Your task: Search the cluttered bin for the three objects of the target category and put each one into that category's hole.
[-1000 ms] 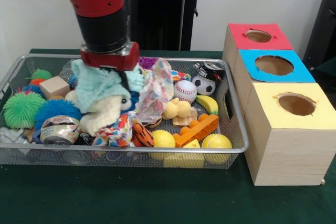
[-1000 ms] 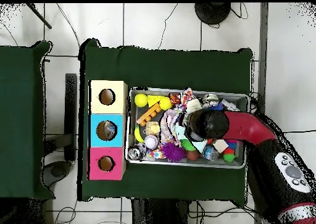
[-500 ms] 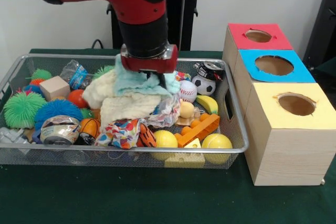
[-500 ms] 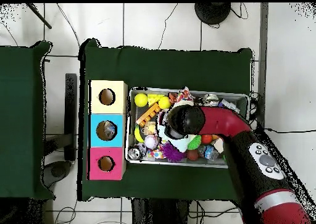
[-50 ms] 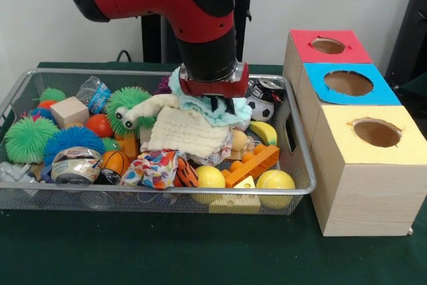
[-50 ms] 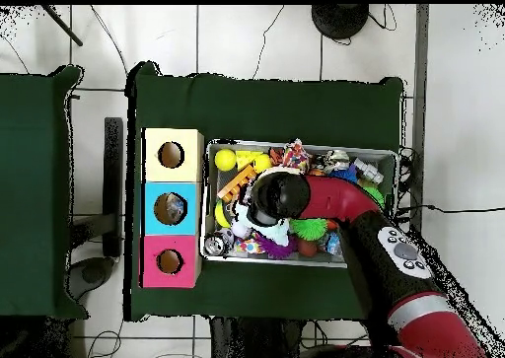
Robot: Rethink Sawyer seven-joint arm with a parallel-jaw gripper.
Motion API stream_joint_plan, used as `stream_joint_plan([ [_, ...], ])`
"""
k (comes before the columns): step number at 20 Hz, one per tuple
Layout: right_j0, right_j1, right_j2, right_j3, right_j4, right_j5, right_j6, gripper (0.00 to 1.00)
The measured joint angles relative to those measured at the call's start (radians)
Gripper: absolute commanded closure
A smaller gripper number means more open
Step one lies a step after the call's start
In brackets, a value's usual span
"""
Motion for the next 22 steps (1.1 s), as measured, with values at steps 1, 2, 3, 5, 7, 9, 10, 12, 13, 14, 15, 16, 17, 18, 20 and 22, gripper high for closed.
stream_joint_plan([
  [1,0.0,0.0,-0.001,0.0,0.0,-0.002,0.0,0.0],
  [2,0.002,0.0,-0.002,0.001,0.002,-0.008,0.0,0.0],
  [3,0.004,-0.001,-0.008,0.004,0.008,-0.021,0.0,0.0],
  [5,0.006,-0.006,-0.014,0.007,0.01,-0.028,0.0,0.0],
  [7,0.009,-0.02,-0.025,0.011,0.01,-0.032,0.0,0.0],
  [9,0.009,-0.05,-0.038,0.022,0.012,-0.033,0.0,0.0],
  [10,0.009,-0.064,-0.044,0.027,0.013,-0.033,0.0,0.0],
  [12,0.009,-0.096,-0.056,0.037,0.016,-0.033,0.0,0.0],
  [13,0.009,-0.112,-0.062,0.041,0.018,-0.033,0.0,0.0],
  [14,0.009,-0.133,-0.071,0.045,0.021,-0.033,0.0,0.0],
  [15,0.009,-0.15,-0.078,0.047,0.022,-0.033,0.0,0.0],
  [16,0.009,-0.177,-0.092,0.049,0.025,-0.033,0.0,0.0],
  [17,0.008,-0.188,-0.098,0.049,0.026,-0.033,0.0,0.0],
  [18,0.007,-0.193,-0.1,0.049,0.027,-0.033,0.0,0.0],
  [20,-0.005,-0.221,-0.109,0.05,0.036,-0.033,0.0,0.0],
  [22,-0.025,-0.238,-0.109,0.05,0.052,-0.033,0.0,0.0],
])
